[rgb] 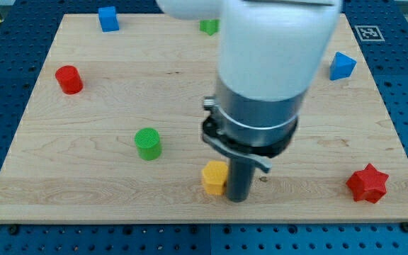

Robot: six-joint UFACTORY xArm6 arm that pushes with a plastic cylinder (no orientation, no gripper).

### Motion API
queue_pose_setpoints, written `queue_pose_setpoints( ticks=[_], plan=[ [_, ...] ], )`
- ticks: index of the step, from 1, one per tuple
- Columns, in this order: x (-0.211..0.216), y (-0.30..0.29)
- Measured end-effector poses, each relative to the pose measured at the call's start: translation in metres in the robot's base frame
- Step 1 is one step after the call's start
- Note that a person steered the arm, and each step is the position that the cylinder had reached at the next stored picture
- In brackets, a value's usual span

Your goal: Push the yellow hexagon closer to the green circle

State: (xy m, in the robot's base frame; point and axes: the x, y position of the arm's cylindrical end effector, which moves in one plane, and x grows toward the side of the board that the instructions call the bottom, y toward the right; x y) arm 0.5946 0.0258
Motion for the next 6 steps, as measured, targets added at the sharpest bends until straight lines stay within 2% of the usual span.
queue_pose_setpoints(
  ticks=[1,4,5,6],
  plan=[
    [-0.001,-0.03],
    [-0.027,-0.06],
    [-0.046,-0.029],
    [-0.095,0.023]
  ],
)
